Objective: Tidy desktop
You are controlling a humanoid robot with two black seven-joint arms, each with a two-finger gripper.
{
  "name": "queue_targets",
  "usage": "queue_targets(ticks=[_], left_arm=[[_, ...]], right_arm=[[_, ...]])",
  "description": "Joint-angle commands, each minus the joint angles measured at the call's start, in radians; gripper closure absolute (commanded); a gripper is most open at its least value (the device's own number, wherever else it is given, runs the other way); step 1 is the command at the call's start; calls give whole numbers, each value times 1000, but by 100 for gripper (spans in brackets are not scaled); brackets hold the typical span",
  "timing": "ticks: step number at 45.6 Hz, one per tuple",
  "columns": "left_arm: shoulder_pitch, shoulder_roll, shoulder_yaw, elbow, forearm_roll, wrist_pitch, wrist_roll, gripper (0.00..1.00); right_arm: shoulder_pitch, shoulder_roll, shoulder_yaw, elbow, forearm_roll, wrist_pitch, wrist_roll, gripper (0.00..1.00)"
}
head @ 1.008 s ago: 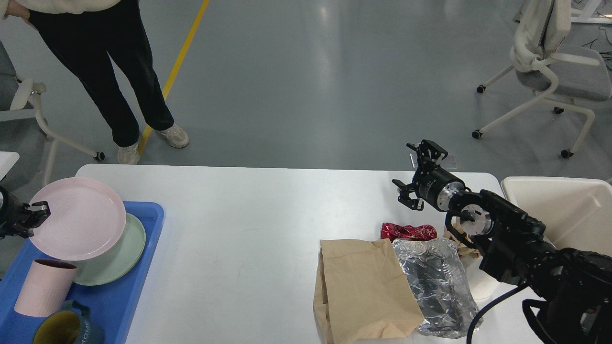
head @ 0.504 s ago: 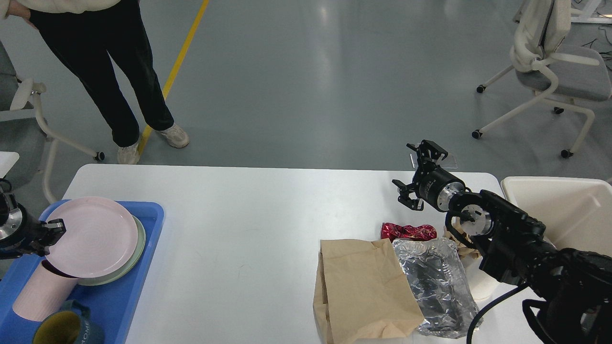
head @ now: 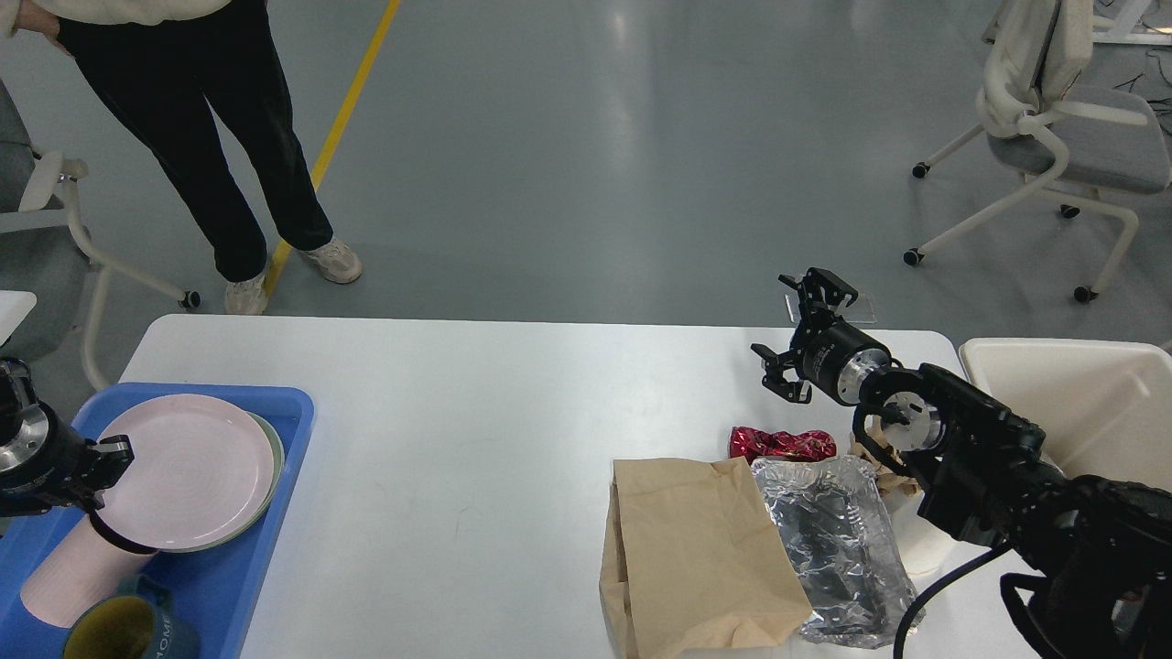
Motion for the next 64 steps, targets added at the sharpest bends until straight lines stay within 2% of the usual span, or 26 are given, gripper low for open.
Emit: queue_targets(ticks=[1,4,6,10,14,22,30,39,47,53,60,64], left_arm=[[6,0,1,0,3,-3,3,68],[6,0,1,0,3,-2,3,48],[4,0,3,0,3,-3,3,38],[1,0,4,0,3,-3,3,26],[-1,0,3,0,3,-5,1,20],[-8,2,3,-1,6,-18,-2,15],[-45,9,0,-5,6,-123,-2,9],[-195,11,-13,-18,29,-379,3,5],[-388,-3,-32,-49,73,-379,0,4],[-478,-17,-169,-49,70,-379,-5,4],[-468,11,-403,-15,58,-379,-6,4],[-456,55,-538,55,32,-379,-6,4]], right_arm=[[1,0,1,0,0,0,0,0],[1,0,1,0,0,0,0,0],[-1,0,-1,0,0,0,0,0],[1,0,1,0,0,0,0,0],[1,0,1,0,0,0,0,0],[1,0,1,0,0,0,0,0],[-1,0,1,0,0,0,0,0],[1,0,-1,0,0,0,0,0],[1,0,-1,0,0,0,0,0],[-1,0,-1,0,0,0,0,0],[1,0,-1,0,0,0,0,0],[-1,0,-1,0,0,0,0,0]])
